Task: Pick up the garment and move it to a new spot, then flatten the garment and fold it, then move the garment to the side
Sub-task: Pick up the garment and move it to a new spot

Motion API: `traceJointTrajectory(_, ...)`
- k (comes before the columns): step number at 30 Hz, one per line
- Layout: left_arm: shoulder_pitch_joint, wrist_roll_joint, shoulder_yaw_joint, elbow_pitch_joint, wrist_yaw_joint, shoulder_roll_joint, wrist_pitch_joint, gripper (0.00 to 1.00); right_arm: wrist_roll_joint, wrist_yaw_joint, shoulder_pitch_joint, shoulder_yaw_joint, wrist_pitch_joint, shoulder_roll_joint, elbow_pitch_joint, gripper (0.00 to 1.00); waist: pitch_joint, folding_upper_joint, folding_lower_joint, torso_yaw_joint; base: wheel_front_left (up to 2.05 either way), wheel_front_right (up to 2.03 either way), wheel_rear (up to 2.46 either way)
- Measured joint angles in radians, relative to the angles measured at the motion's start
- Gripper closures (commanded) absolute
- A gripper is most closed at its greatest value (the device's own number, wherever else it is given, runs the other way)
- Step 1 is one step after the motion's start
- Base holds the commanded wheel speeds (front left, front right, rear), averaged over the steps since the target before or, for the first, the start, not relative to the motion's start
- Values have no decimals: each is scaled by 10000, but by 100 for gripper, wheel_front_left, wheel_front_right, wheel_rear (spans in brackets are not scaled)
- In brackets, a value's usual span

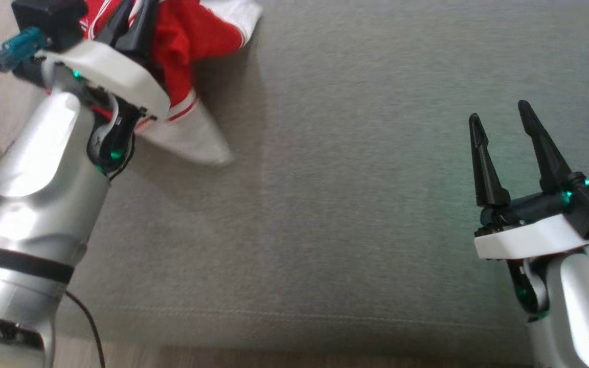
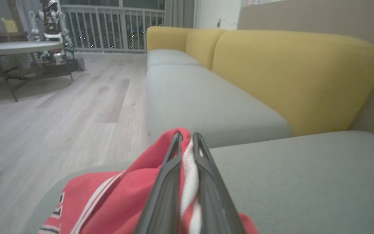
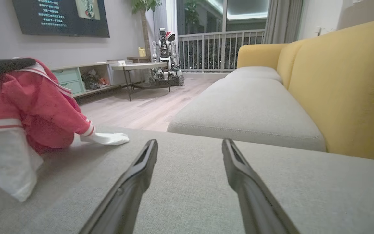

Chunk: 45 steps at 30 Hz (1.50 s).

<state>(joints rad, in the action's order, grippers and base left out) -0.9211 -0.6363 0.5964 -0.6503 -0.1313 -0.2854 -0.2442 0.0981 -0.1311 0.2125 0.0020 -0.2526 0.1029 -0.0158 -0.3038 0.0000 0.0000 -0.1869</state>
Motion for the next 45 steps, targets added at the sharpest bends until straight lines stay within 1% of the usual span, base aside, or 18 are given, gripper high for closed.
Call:
traceJointTrajectory(5, 2, -4, 38, 1691, 138, -316, 623, 100, 96, 0, -9, -29, 0, -270, 94, 0, 309, 0, 0, 793, 0, 0, 0)
traceJointTrajectory(11, 0, -90, 71, 3599, 468, -625, 1469, 100, 276, 0, 5, -38, 0, -401, 236, 0, 492, 0, 0, 1923, 0, 0, 0)
traceJointTrajectory(16, -4, -90, 293, 4594, 694, -708, 2046, 100, 688, 0, 23, -35, -2, -441, 387, 0, 500, 0, 0, 2924, 0, 0, 0)
traceJointTrajectory(19, 0, -36, 581, 4874, 805, -681, 2343, 100, 890, 0, 28, -63, -2, -456, 439, 0, 439, 0, 0, 3480, 0, 0, 0)
traceJointTrajectory(22, 204, 190, 936, 4834, 980, -594, 2435, 100, 1049, 0, 31, -109, -2, -462, 525, 0, 324, 0, 0, 3945, 0, 0, 0)
traceJointTrajectory(24, 678, 176, 1141, 4564, 1095, -362, 2401, 100, 1172, 0, 35, -171, -2, -470, 600, 0, 202, 0, 0, 4178, 0, 0, 0)
traceJointTrajectory(26, 1252, 232, 1523, 4054, 1241, -54, 2242, 100, 1244, 0, 38, -219, -25, -470, 631, 0, 11, 0, 0, 4312, 0, 0, 0)
traceJointTrajectory(30, 2248, 382, 2247, 2731, 1313, 518, 1977, 100, 1246, 0, 88, -86, -27, -495, 640, 0, -309, 0, 0, 4470, 0, 0, 0)
traceJointTrajectory(33, 2511, 454, 2443, 1923, 1313, 892, 1670, 100, 1246, 0, 124, -100, -27, -499, 646, 0, -405, 0, 0, 4466, 0, 0, 0)
traceJointTrajectory(34, 2522, 454, 2445, 1756, 1313, 1034, 1509, 73, 1244, 0, 124, -127, -27, -499, 646, 0, -402, 0, 0, 4428, 0, 0, 0)
traceJointTrajectory(35, 2518, 454, 2443, 1634, 1313, 1164, 1315, 0, 1244, 0, 123, -128, -27, -499, 646, 0, -389, 0, 0, 4383, 0, 0, 0)
traceJointTrajectory(39, 2523, 454, 2466, 1243, 1317, 1563, 717, 0, 1221, 0, 119, 25, -27, -500, 631, 0, -221, 0, 0, 4154, 0, 0, 0)
traceJointTrajectory(42, 2547, 454, 2439, 1290, 1434, 1599, 403, 0, 1214, 0, 89, 188, -27, -500, 623, 0, -10, 0, 0, 3966, 0, 0, 0)
traceJointTrajectory(45, 2833, 608, 2278, 1827, 1718, 1542, 81, 0, 1183, 0, 25, 311, -27, -500, 606, 0, 199, 0, 0, 3724, 0, 0, 0)
